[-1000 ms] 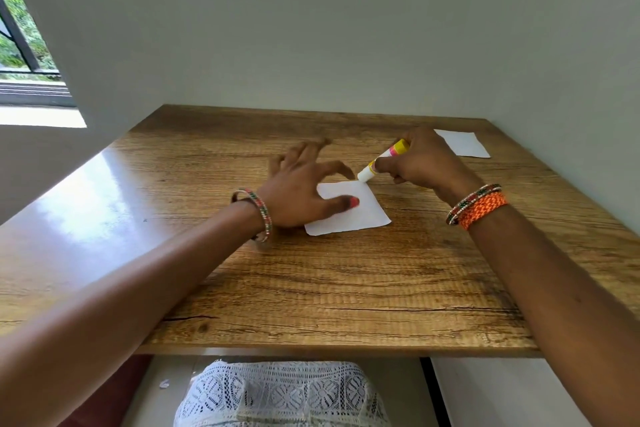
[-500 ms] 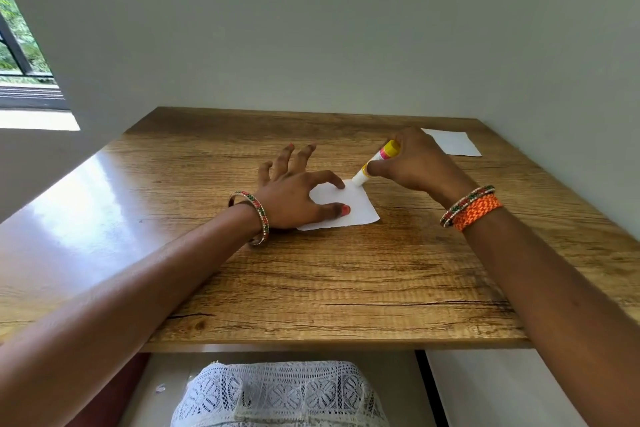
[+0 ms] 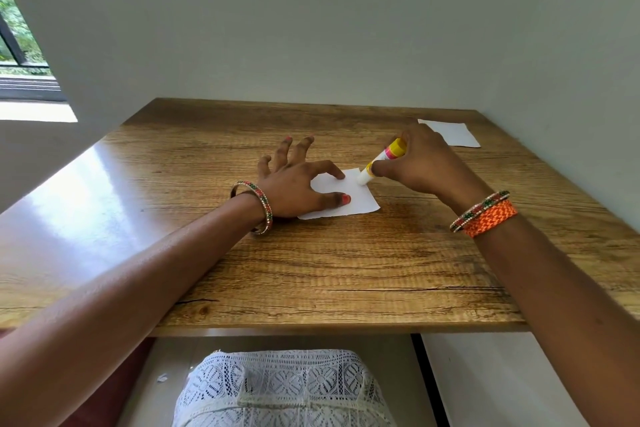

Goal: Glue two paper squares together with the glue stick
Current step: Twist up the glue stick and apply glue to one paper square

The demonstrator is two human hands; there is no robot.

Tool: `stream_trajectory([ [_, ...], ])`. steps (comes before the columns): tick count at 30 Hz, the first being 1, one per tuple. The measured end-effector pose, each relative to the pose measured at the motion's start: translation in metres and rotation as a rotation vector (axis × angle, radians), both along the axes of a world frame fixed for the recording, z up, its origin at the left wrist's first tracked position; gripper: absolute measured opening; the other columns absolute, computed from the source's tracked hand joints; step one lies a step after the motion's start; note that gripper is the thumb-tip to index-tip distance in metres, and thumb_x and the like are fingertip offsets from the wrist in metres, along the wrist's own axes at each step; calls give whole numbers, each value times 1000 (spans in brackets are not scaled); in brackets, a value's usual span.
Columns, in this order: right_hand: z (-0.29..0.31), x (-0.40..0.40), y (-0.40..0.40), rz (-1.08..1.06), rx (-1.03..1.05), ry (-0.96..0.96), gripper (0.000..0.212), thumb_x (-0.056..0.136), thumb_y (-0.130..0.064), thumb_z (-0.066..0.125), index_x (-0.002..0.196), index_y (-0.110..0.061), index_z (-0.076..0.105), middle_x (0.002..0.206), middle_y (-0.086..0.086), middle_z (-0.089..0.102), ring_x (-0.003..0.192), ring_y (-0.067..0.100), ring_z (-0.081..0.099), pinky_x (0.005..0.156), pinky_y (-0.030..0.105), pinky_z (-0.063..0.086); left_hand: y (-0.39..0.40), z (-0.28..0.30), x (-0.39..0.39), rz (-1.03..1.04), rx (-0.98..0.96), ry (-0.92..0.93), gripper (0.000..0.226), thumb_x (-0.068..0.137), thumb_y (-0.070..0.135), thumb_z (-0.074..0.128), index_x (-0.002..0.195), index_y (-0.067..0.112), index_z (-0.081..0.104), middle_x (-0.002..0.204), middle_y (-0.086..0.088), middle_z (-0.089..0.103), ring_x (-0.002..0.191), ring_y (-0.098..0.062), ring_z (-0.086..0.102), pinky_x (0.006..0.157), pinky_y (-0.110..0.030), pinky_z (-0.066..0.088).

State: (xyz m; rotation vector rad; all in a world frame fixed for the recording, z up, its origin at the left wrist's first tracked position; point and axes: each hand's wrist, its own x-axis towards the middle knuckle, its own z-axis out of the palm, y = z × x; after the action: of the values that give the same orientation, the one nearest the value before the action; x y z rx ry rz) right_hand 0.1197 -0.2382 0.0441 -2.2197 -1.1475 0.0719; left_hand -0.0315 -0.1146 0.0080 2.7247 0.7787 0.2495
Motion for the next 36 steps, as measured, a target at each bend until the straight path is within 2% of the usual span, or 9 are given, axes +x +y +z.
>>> stream_trajectory([
  [10, 2, -21, -34, 19, 7, 45, 27, 70, -29, 77, 86, -21, 57, 79, -4, 52, 65, 10, 49, 49, 22, 32, -1, -1, 0, 2, -5, -10, 46, 74, 65, 53, 117, 51, 48, 156, 3, -6, 141, -29, -19, 108, -60, -5],
  [20, 3, -27, -45, 3, -20, 49, 32, 71, -28, 77, 94, -21, 57, 80, -7, 48, 67, 8, 47, 49, 19, 30, 0, 0, 0, 0, -15, 5, 47, 74, 65, 52, 118, 51, 47, 156, 2, -5, 141, -29, -17, 107, -61, -5],
  [24, 2, -24, -45, 17, -11, 52, 28, 71, -28, 77, 91, -18, 60, 79, -4, 54, 66, 9, 50, 50, 21, 33, -1, 0, 0, -1, -15, 1, 47, 75, 64, 51, 119, 50, 47, 156, 1, -2, 142, -29, -14, 108, -60, -4],
  [27, 6, -12, -44, -1, 224, 285, 30, 73, -28, 76, 95, -12, 63, 77, 4, 62, 62, 12, 57, 57, 30, 49, -3, 0, -2, -1, 15, 0, 44, 77, 64, 49, 118, 47, 48, 155, 1, 6, 142, -28, -7, 109, -60, -2],
  [29, 9, -2, -39, -15, 364, 452, 35, 75, -25, 75, 102, -7, 63, 75, 4, 62, 60, 11, 58, 60, 29, 53, -6, 0, -3, 35, 61, 1, 44, 79, 63, 46, 118, 43, 48, 152, 0, 16, 141, -28, 2, 109, -59, 1],
  [33, 12, 8, -22, 10, 430, 571, 30, 75, -21, 75, 100, -10, 61, 72, 2, 61, 57, 6, 57, 55, 21, 52, -20, -2, -3, 161, 356, 56, 40, 88, 53, 35, 117, 28, 50, 134, -9, 42, 130, -32, 28, 108, -58, 7],
  [36, 14, 6, -9, 59, 424, 656, 24, 75, -19, 75, 93, -13, 61, 71, 1, 62, 55, 5, 58, 54, 20, 52, -28, 2, -3, 184, 526, 131, 31, 90, 29, 40, 116, 21, 53, 128, -9, 50, 128, -31, 33, 109, -57, 4],
])
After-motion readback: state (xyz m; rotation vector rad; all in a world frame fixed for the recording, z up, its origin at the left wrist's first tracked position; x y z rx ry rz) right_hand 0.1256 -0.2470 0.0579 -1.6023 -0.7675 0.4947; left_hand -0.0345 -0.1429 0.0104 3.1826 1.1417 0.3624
